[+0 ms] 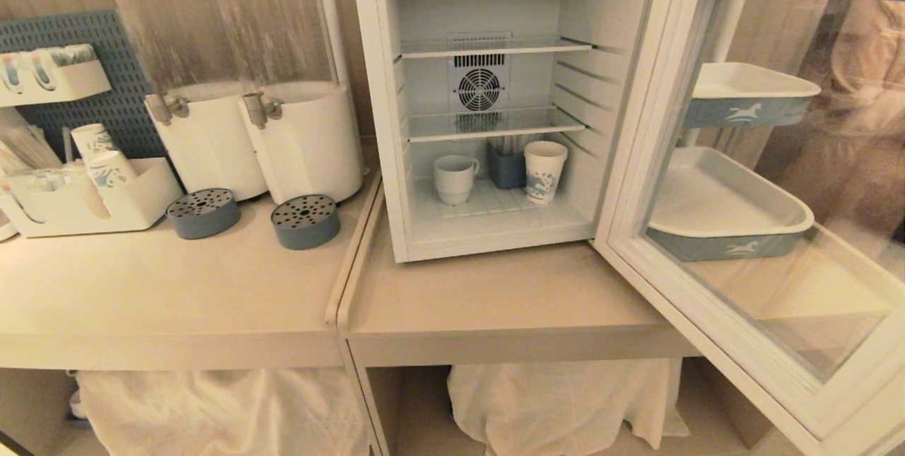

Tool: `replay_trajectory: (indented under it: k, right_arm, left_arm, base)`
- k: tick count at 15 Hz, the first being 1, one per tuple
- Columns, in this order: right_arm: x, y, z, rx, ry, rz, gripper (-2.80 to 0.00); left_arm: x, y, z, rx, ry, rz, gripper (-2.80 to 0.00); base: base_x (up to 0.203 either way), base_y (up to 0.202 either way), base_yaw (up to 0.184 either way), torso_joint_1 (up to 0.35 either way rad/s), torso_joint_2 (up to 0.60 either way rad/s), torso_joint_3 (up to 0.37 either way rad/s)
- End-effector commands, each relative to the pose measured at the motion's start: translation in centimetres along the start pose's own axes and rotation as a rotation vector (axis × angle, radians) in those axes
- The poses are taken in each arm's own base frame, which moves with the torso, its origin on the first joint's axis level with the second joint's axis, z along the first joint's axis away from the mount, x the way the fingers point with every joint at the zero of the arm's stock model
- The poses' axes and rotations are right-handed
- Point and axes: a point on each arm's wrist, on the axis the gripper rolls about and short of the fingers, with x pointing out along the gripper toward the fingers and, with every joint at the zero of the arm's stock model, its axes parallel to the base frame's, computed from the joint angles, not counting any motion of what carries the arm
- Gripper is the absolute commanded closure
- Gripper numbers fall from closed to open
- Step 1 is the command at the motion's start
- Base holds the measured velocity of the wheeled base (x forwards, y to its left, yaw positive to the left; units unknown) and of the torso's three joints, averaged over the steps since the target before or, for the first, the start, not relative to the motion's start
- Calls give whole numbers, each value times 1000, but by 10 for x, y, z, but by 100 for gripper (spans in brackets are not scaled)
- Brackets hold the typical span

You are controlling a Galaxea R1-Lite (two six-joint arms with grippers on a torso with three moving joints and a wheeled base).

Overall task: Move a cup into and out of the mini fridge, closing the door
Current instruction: Take the ceramic cup out of the freezer

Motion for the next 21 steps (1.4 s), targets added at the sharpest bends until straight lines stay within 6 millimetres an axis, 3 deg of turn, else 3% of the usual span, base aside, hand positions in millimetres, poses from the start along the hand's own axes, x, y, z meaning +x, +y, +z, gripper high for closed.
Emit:
replay_trajectory:
  k: [1,7,10,12,14,17,21]
  right_arm:
    - [0,0,0,0,3,1,0]
    - [0,0,0,0,8,1,0]
    - [0,0,0,0,8,1,0]
    - [1,0,0,0,9,-1,0]
    - [1,0,0,0,9,1,0]
    - [1,0,0,0,9,1,0]
    - [1,0,0,0,9,1,0]
  left_arm:
    - [-3,-5,1,-14,68,-125,-280]
    - [-24,-12,26,20,85,-410,-280]
    - [-32,-15,3,65,44,-208,-280]
    - [-32,-10,-13,39,-14,146,-280]
    - [-27,-2,-16,-7,-127,426,-280]
    - [-28,-3,-20,-95,-78,430,-280]
    - [-28,-4,-20,-17,-54,393,-280]
  base:
    - [0,0,0,0,0,0]
    - [0,0,0,0,0,0]
    - [0,0,0,0,0,0]
    - [0,0,0,0,0,0]
    - [0,0,0,0,0,0]
    - [0,0,0,0,0,0]
    - [0,0,0,0,0,0]
